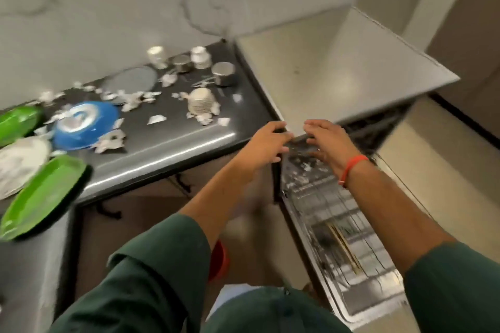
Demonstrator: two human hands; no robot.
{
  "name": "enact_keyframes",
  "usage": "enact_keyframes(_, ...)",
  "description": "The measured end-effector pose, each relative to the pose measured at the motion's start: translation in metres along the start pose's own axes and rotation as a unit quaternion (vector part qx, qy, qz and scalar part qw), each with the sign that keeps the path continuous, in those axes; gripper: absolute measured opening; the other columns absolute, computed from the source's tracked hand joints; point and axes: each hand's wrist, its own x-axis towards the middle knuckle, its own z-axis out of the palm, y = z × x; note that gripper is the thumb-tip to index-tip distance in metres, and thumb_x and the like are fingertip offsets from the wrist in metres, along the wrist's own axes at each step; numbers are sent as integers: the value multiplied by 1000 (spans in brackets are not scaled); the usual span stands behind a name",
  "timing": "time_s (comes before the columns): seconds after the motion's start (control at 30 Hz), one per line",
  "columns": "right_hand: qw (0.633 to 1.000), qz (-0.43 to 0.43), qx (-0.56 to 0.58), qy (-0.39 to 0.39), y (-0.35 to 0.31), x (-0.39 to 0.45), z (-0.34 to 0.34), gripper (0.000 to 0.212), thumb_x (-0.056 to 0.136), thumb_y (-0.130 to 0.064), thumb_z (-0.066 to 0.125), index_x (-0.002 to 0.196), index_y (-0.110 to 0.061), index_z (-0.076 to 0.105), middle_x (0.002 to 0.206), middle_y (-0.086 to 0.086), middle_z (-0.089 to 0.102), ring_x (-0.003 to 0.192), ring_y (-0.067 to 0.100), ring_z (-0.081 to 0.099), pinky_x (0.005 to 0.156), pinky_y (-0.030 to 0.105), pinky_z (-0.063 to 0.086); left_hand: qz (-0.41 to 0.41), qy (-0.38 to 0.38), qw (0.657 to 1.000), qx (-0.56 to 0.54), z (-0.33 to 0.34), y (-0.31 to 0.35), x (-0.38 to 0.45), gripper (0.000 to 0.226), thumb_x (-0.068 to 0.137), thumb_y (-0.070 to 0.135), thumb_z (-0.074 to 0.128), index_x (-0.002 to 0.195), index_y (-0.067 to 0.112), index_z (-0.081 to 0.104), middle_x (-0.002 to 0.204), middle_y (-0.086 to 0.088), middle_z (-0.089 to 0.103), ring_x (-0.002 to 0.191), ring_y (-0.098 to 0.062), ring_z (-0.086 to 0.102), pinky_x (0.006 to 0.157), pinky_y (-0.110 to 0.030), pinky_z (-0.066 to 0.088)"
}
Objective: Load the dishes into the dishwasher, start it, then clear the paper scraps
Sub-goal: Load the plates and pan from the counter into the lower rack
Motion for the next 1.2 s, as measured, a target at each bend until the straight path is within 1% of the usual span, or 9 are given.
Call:
enact_keyframes(0.07, 999, -15, -7, -27, -13, -2, 21, 12, 95, -23, 62, 105, -25, 67, 99, 1, 63, 92, 17, 57, 78, 35, 48, 9, 24, 999, -23, -23, 1, -12, 45, 103, 33, 55, 146, 27, 45, 132, 2, 62, 111, -15, 66, 90, -31, 53)
enact_keyframes(0.13, 995, -35, -41, -85, -25, -3, 71, 18, 95, -25, 62, 112, -24, 68, 102, 0, 64, 95, 15, 58, 80, 34, 49, 23, 74, 995, -63, -68, -10, -32, 43, 102, 33, 55, 144, 27, 47, 130, 2, 62, 111, -15, 67, 96, -34, 53)
enact_keyframes(0.2, 992, -43, -41, -111, -32, -5, 93, 19, 95, -26, 62, 112, -24, 69, 103, -2, 65, 97, 14, 58, 78, 31, 50, 14, 96, 992, -85, -90, -10, -41, 40, 102, 31, 56, 141, 27, 50, 130, 1, 62, 113, -18, 67, 97, -36, 52)
enact_keyframes(0.3, 978, -56, -70, -190, -44, -9, 181, 16, 95, -27, 62, 109, -25, 70, 105, -4, 67, 99, 15, 58, 80, 33, 51, 23, 172, 976, -134, -167, -37, -63, 36, 102, 26, 57, 138, 25, 53, 126, -2, 64, 114, -22, 67, 96, -40, 54)
enact_keyframes(0.47, 963, -41, -71, -256, -53, -16, 285, 19, 96, -29, 61, 112, -25, 70, 115, -3, 66, 109, 17, 60, 87, 36, 52, 9, 231, 959, -166, -267, -81, -87, 31, 100, 27, 59, 130, 31, 56, 123, 1, 63, 107, -17, 68, 91, -37, 55)
enact_keyframes(0.6, 961, -27, -65, -266, -51, -14, 341, 17, 96, -27, 62, 110, -23, 70, 112, -3, 67, 110, 20, 61, 85, 35, 51, 1, 262, 946, -190, -321, -107, -90, 33, 98, 28, 61, 130, 29, 57, 124, -1, 63, 107, -19, 69, 90, -37, 54)
enact_keyframes(0.73, 961, -20, -65, -268, -53, -9, 374, 17, 96, -24, 61, 111, -23, 70, 110, -4, 66, 110, 19, 62, 95, 42, 52, -7, 273, 937, -217, -349, -115, -81, 31, 99, 28, 60, 130, 28, 57, 126, -2, 64, 107, -18, 69, 91, -38, 55)
enact_keyframes(1.03, 962, -40, -72, -262, -76, 69, 422, 18, 96, -19, 60, 112, -19, 69, 99, -5, 65, 99, 16, 58, 87, 38, 53, -18, 305, 923, -233, -383, -101, -18, 38, 98, 33, 63, 134, 31, 51, 128, 1, 61, 114, -16, 64, 100, -43, 54)
enact_keyframes(1.2, 950, -30, -124, -286, -95, 136, 439, 10, 94, -19, 62, 103, -21, 68, 93, -4, 63, 95, 13, 55, 83, 35, 48, -39, 340, 894, -290, -408, -86, 49, 52, 99, 36, 61, 146, 24, 42, 134, 0, 55, 122, -18, 55, 106, -43, 47)
